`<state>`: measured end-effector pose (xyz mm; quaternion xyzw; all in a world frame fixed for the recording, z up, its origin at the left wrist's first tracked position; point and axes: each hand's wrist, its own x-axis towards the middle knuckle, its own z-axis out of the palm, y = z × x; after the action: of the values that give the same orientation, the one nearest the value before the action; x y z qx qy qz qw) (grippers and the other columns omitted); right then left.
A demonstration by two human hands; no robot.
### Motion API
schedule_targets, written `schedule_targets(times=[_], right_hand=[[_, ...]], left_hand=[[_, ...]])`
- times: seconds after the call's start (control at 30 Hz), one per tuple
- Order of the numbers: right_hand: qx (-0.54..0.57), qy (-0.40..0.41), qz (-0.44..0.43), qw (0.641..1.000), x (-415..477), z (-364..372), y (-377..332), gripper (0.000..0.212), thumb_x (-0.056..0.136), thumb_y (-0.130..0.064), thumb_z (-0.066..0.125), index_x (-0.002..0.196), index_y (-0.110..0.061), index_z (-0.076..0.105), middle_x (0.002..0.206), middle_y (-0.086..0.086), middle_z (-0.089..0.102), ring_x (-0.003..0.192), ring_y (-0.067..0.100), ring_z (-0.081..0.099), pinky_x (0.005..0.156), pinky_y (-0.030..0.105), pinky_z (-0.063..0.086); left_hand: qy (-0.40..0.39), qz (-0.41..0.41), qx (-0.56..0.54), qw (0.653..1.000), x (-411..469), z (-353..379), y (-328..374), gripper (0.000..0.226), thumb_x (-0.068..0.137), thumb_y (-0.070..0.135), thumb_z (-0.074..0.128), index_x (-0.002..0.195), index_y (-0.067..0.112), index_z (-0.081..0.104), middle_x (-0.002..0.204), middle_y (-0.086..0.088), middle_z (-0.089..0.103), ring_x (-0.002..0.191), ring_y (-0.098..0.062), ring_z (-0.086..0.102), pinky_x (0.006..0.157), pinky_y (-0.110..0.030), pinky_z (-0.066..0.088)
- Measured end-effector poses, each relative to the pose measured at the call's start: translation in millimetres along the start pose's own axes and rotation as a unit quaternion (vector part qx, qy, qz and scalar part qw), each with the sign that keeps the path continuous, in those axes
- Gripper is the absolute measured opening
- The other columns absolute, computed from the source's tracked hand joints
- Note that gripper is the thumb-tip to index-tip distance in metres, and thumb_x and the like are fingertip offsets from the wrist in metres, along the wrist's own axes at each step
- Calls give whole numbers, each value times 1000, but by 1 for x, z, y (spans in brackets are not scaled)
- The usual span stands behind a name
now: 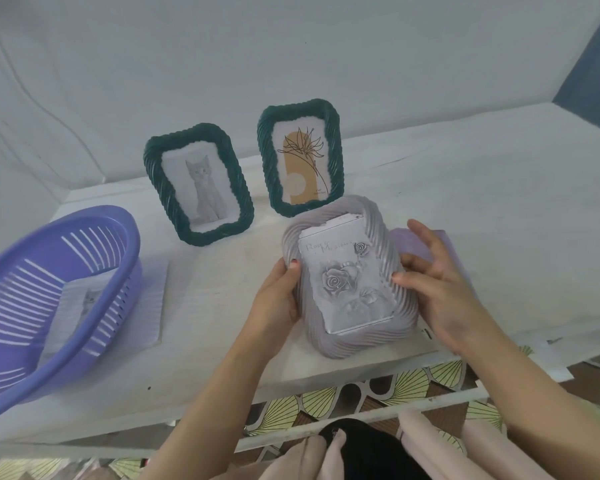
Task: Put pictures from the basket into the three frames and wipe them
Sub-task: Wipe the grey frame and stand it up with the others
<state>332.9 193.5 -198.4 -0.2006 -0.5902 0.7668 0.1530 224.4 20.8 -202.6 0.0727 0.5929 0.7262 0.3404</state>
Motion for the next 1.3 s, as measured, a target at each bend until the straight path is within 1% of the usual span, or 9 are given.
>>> schedule_targets(times=[0.33, 0.43, 0.63, 0.73, 0.87, 0.97, 1.03, 1.13, 1.3], right_hand=[[3, -88, 5, 996, 14, -25, -22, 72, 74, -62, 55, 139, -50, 25, 141, -14, 45, 126, 13, 48, 98, 46, 44], [5, -76, -50, 996, 24, -28, -29, 79, 66, -71, 57, 136, -52, 28, 139, -23, 43, 122, -1, 49, 100, 34, 46], [30, -40, -122, 991, 45, -31, -54, 63, 82, -50, 38, 139, -51, 11, 126, -36, 46, 119, -7, 48, 92, 21, 49], [28, -30, -125, 991, 65, -42, -67, 53, 92, -39, 30, 141, -48, 12, 124, -33, 50, 119, -5, 49, 92, 23, 49], [14, -21, -139, 990, 99, -59, -82, 50, 95, -34, 31, 140, -48, 13, 120, -31, 53, 117, -5, 51, 92, 23, 46], [-4, -20, -148, 989, 123, -72, -89, 69, 77, -50, 50, 136, -52, 14, 130, -25, 50, 119, -4, 50, 90, 21, 46], [-21, -18, -152, 988, 139, -79, -88, 70, 72, -56, 54, 132, -56, 19, 143, -15, 40, 124, 1, 46, 90, 22, 46], [-21, -4, -151, 988, 163, -90, -81, 46, 92, -44, 45, 132, -51, 24, 146, -8, 37, 126, 7, 45, 94, 28, 42], [-32, -11, -140, 990, 192, -101, -74, 41, 86, -37, 43, 122, -56, 37, 150, -7, 31, 133, 13, 39, 101, 33, 39]], left_hand=[[-119, 168, 121, 971, 4, 23, 19, 31, 96, 24, 38, 120, 39, 48, 121, 14, 60, 115, -9, 55, 87, -24, 48], [-142, 229, 124, 955, 7, 34, 30, 54, 96, 17, 36, 137, 47, 18, 147, 13, 32, 126, -7, 45, 92, -22, 46], [-64, 309, 179, 932, 46, 60, 47, 73, 90, 29, 46, 135, 62, -1, 156, -15, 4, 140, -32, 22, 109, -56, 28], [-64, 308, 163, 935, 69, 76, 50, 72, 96, 4, 38, 141, 42, -4, 137, 37, 21, 90, 21, 44, 95, -12, 37], [-60, 281, 158, 945, 107, 94, 50, 74, 96, -2, 33, 141, 47, 1, 77, 19, 47, 66, -3, 35, 81, -14, 37], [-29, 301, 175, 937, 129, 111, 51, 73, 93, 5, 34, 136, 54, 1, 116, -12, 53, 85, -13, 51, 92, -20, 39], [-11, 311, 188, 931, 143, 122, 48, 74, 94, -1, 30, 139, 46, -3, 126, -4, 50, 70, -8, 42, 79, -8, 41], [-15, 312, 208, 927, 162, 132, 43, 68, 94, -9, 25, 146, 25, -1, 74, 35, 51, 54, 4, 38, 69, 1, 36], [3, 304, 218, 927, 185, 138, 45, 63, 93, -10, 25, 148, 18, 9, 125, 44, 26, 73, 32, 39, 71, 4, 33]])
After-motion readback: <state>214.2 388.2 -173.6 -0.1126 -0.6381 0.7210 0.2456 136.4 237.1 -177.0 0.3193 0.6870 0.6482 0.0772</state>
